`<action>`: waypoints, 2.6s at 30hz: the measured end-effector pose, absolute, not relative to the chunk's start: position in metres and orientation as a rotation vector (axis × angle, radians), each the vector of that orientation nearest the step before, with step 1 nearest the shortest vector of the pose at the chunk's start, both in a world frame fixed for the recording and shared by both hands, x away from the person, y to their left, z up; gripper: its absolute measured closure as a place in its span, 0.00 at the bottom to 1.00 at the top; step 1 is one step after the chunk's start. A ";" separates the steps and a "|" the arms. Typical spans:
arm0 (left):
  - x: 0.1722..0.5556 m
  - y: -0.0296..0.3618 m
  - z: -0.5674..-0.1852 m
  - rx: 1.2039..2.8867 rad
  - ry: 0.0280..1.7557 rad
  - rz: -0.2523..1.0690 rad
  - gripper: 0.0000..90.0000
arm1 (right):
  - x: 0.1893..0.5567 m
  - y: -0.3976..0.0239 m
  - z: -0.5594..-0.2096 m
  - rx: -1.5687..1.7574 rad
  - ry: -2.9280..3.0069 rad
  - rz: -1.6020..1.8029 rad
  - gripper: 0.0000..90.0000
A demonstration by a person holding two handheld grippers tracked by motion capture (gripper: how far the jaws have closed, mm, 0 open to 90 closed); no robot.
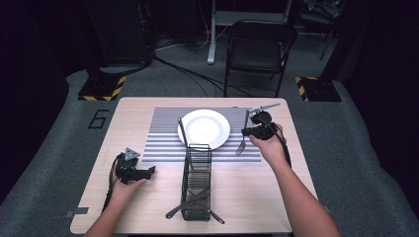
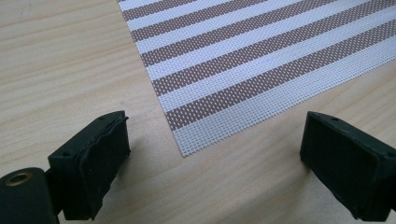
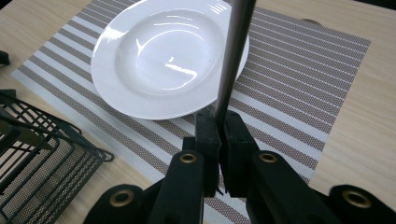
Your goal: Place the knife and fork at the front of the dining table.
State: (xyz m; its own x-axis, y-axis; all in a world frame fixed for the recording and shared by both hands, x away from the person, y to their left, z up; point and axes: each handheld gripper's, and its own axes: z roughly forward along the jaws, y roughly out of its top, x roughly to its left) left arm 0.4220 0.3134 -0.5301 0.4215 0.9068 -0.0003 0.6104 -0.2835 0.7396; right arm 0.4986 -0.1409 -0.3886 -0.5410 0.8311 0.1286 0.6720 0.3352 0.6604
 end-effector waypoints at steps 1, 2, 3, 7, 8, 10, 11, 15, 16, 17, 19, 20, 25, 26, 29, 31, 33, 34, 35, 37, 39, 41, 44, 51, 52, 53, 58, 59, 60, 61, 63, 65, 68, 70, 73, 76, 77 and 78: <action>0.422 0.313 -0.530 2.007 1.280 0.565 0.09 | 0.500 -0.140 -0.390 1.374 2.365 1.000 0.96; 0.422 0.314 -0.530 2.011 1.281 0.563 0.09 | 0.501 -0.139 -0.391 1.381 2.365 0.998 0.96; 0.422 0.313 -0.530 2.006 1.280 0.565 0.09 | 0.502 -0.139 -0.392 1.391 2.368 0.995 0.96; 0.422 0.313 -0.530 2.006 1.286 0.562 0.09 | 0.507 -0.136 -0.395 1.412 2.378 0.986 0.96; 0.422 0.313 -0.530 2.005 1.280 0.565 0.09 | 0.508 -0.135 -0.396 1.416 2.378 0.982 0.96; 0.422 0.313 -0.530 2.005 1.280 0.565 0.09 | 0.510 -0.134 -0.398 1.434 2.385 0.979 0.96; 0.422 0.313 -0.530 2.001 1.283 0.564 0.09 | 0.511 -0.133 -0.399 1.438 2.392 0.976 0.96; 0.422 0.313 -0.530 2.002 1.283 0.564 0.09 | 0.515 -0.130 -0.403 1.448 2.407 0.953 0.96; 0.422 0.313 -0.530 2.006 1.280 0.565 0.09 | 0.516 -0.129 -0.405 1.445 2.415 0.941 0.96; 0.422 0.313 -0.530 2.002 1.283 0.565 0.09 | 0.517 -0.129 -0.406 1.457 2.411 0.939 0.96; 0.422 0.313 -0.530 2.009 1.280 0.564 0.09 | 0.520 -0.128 -0.410 1.474 2.414 0.929 0.96; 0.422 0.313 -0.530 2.011 1.280 0.563 0.09 | 0.522 -0.128 -0.412 1.479 2.415 0.928 0.96; 0.422 0.313 -0.530 2.010 1.279 0.562 0.09 | 0.528 -0.127 -0.421 1.532 2.397 0.928 0.96; 0.422 0.314 -0.530 2.012 1.278 0.563 0.09 | 0.530 -0.127 -0.422 1.537 2.391 0.924 0.96; 0.422 0.314 -0.529 2.020 1.278 0.557 0.09 | 0.534 -0.128 -0.426 1.562 2.371 0.951 0.96; 0.422 0.313 -0.530 2.011 1.278 0.562 0.09 | 0.537 -0.129 -0.428 1.574 2.357 0.956 0.96; 0.422 0.313 -0.530 2.010 1.278 0.560 0.09 | 0.540 -0.130 -0.431 1.592 2.346 0.956 0.95; 0.422 0.313 -0.530 2.012 1.276 0.560 0.09 | 0.542 -0.130 -0.432 1.609 2.332 0.954 0.95; 0.422 0.313 -0.530 2.011 1.276 0.559 0.09 | 0.543 -0.131 -0.434 1.614 2.326 0.960 0.95; 0.422 0.313 -0.530 2.011 1.276 0.559 0.09 | 0.545 -0.131 -0.437 1.630 2.296 0.955 0.94; 0.422 0.313 -0.530 2.011 1.274 0.561 0.09 | 0.547 -0.132 -0.440 1.646 2.277 0.958 0.94; 0.422 0.313 -0.530 2.010 1.274 0.561 0.09 | 0.549 -0.132 -0.443 1.666 2.259 0.979 0.94; 0.422 0.313 -0.530 2.007 1.277 0.560 0.09 | 0.550 -0.131 -0.446 1.686 2.235 0.999 0.94; 0.422 0.313 -0.530 2.007 1.277 0.561 0.10 | 0.555 -0.129 -0.452 1.737 2.186 1.004 0.94; 0.422 0.313 -0.530 2.007 1.277 0.560 0.10 | 0.556 -0.129 -0.453 1.750 2.174 1.000 0.94; 0.422 0.313 -0.530 2.008 1.276 0.560 0.10 | 0.556 -0.129 -0.455 1.759 2.165 1.003 0.94; 0.422 0.313 -0.530 2.010 1.273 0.560 0.10 | 0.560 -0.130 -0.460 1.799 2.138 1.022 0.94; 0.422 0.313 -0.530 2.010 1.274 0.561 0.10 | 0.560 -0.129 -0.461 1.821 2.119 1.027 0.94; 0.422 0.313 -0.530 2.008 1.276 0.561 0.10 | 0.561 -0.129 -0.462 1.830 2.114 1.033 0.95; 0.422 0.313 -0.530 2.007 1.277 0.560 0.10 | 0.562 -0.129 -0.464 1.833 2.109 1.035 0.95; 0.422 0.313 -0.530 2.008 1.276 0.560 0.10 | 0.563 -0.130 -0.467 1.842 2.102 1.034 0.95; 0.422 0.313 -0.530 2.007 1.277 0.560 0.10 | 0.565 -0.129 -0.469 1.873 2.080 1.045 0.95; 0.422 0.313 -0.530 2.008 1.276 0.557 0.10 | 0.566 -0.129 -0.472 1.892 2.071 1.046 0.95; 0.422 0.313 -0.530 2.008 1.276 0.557 0.10 | 0.567 -0.128 -0.474 1.922 2.050 1.050 0.95; 0.421 0.313 -0.530 2.008 1.276 0.556 0.10 | 0.569 -0.130 -0.477 1.927 2.052 1.044 0.95; 0.421 0.313 -0.530 2.005 1.275 0.557 0.10 | 0.570 -0.130 -0.480 1.967 2.027 1.055 0.95; 0.421 0.313 -0.530 2.007 1.275 0.556 0.10 | 0.571 -0.130 -0.481 1.983 2.016 1.064 0.95; 0.421 0.313 -0.530 2.006 1.275 0.556 0.10 | 0.572 -0.132 -0.483 1.976 2.021 1.061 0.95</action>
State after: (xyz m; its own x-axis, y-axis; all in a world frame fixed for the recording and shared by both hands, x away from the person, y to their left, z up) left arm 0.4215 0.3128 -0.5299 0.4269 0.9043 -0.0061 0.6108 -0.2833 0.7394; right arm 0.5719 -0.1318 -0.4827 -0.1392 0.9160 0.3763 0.8301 -0.0993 0.5488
